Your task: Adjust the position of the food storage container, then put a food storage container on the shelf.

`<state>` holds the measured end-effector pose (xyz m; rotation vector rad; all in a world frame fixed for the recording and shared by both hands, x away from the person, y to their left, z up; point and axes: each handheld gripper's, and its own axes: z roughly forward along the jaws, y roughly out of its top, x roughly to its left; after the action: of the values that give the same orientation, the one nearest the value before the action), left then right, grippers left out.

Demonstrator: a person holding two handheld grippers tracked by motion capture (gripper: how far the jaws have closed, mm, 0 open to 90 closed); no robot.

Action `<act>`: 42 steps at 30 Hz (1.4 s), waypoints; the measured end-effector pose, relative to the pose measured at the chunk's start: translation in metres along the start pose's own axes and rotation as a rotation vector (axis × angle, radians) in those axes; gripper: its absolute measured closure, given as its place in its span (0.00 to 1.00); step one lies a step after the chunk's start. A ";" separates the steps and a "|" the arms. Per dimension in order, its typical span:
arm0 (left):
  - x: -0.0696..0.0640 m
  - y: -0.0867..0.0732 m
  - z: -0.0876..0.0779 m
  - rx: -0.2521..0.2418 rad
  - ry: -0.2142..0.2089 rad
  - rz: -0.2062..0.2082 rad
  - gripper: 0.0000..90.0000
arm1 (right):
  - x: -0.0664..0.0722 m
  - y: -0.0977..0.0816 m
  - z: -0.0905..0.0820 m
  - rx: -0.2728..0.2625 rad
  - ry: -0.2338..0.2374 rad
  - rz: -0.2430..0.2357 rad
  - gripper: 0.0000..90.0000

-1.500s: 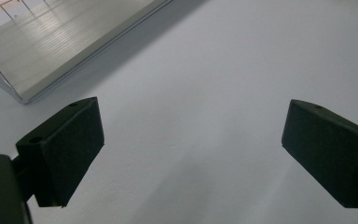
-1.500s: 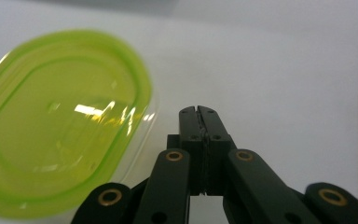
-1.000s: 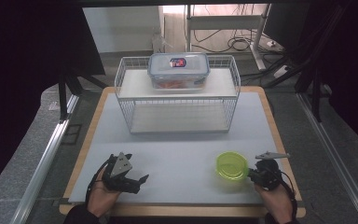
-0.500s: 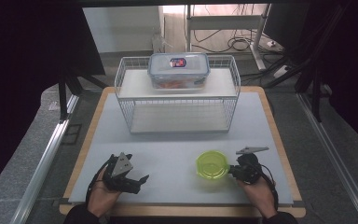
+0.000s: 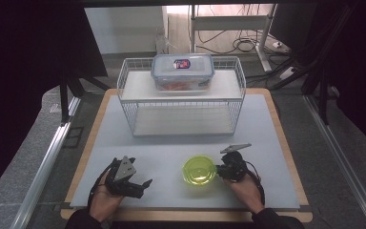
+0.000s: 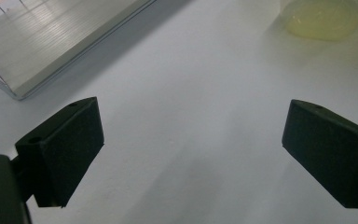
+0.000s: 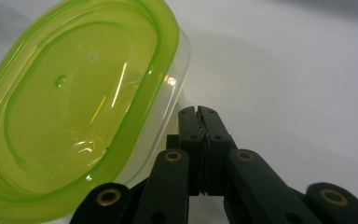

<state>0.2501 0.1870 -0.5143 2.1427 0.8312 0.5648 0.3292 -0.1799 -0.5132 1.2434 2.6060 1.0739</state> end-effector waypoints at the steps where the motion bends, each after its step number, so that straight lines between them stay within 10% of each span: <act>1: 0.000 0.000 0.000 0.000 0.000 0.000 0.06 | 0.001 0.001 0.001 0.002 -0.002 -0.006 0.99; 11: 0.000 -0.001 0.000 -0.002 -0.011 -0.003 0.06 | -0.012 -0.001 -0.018 -0.039 -0.099 -0.053 0.86; 25: -0.001 0.000 0.000 -0.007 -0.017 0.007 0.06 | -0.014 -0.005 -0.038 -0.113 -0.273 -0.169 0.29; 42: -0.001 -0.001 0.001 -0.006 -0.018 0.012 0.06 | -0.017 -0.009 -0.049 -0.134 -0.245 -0.204 0.04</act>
<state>0.2494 0.1863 -0.5155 2.1458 0.8070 0.5523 0.3185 -0.2234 -0.4862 0.9867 2.3736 0.9728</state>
